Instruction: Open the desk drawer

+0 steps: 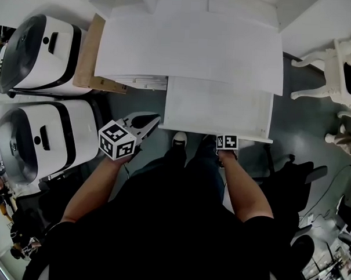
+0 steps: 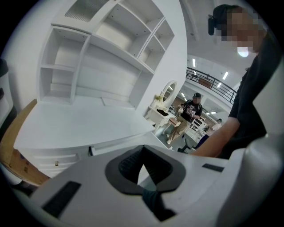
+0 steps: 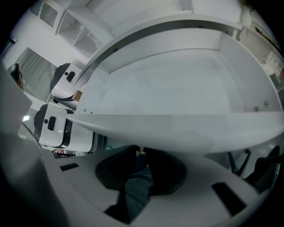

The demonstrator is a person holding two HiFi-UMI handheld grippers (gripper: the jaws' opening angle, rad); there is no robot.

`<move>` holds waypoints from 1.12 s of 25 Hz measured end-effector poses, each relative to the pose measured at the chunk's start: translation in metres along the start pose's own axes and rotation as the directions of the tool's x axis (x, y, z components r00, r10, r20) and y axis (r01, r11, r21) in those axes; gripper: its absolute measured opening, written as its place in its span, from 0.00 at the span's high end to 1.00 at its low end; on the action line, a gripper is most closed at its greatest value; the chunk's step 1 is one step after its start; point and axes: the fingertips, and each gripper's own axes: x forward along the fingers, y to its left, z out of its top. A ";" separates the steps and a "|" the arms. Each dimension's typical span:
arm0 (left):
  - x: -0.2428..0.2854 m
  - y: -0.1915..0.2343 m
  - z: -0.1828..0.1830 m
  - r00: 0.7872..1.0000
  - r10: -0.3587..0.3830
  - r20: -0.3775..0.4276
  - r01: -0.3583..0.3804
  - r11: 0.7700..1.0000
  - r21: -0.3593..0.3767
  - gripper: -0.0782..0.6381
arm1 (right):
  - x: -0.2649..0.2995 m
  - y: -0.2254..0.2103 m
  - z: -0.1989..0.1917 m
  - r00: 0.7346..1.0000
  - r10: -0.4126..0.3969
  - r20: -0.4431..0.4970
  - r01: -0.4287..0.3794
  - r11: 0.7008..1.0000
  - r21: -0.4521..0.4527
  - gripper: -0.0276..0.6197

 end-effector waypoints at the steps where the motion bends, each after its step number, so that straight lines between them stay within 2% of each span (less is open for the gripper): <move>1: 0.000 0.001 0.001 1.000 -0.001 0.004 0.001 1.000 -0.001 0.88 | -0.001 0.000 -0.001 1.000 -0.001 -0.002 0.001 1.000 0.002 0.83; 4: -0.001 0.001 0.005 1.000 -0.003 0.013 0.003 1.000 0.002 0.88 | -0.011 0.000 -0.009 1.000 -0.014 -0.019 0.013 1.000 -0.011 0.85; 7: -0.003 0.005 0.010 1.000 -0.006 0.021 0.006 1.000 0.011 0.88 | -0.027 0.001 -0.017 0.999 -0.028 -0.030 0.026 0.998 -0.063 0.86; 14: -0.007 0.016 0.021 0.999 -0.013 0.045 0.012 1.000 0.012 0.88 | -0.070 0.008 -0.019 1.000 0.006 0.025 -0.003 0.993 -0.114 0.87; 21: 0.002 0.016 0.046 0.996 -0.059 0.067 0.055 0.997 0.056 0.88 | -0.123 0.021 0.023 0.981 0.026 0.194 -0.016 0.998 -0.053 0.87; 28: 0.017 0.013 0.079 0.990 -0.112 0.084 0.103 0.989 0.109 0.88 | -0.191 0.029 0.082 0.923 0.026 0.383 -0.007 0.999 -0.050 0.88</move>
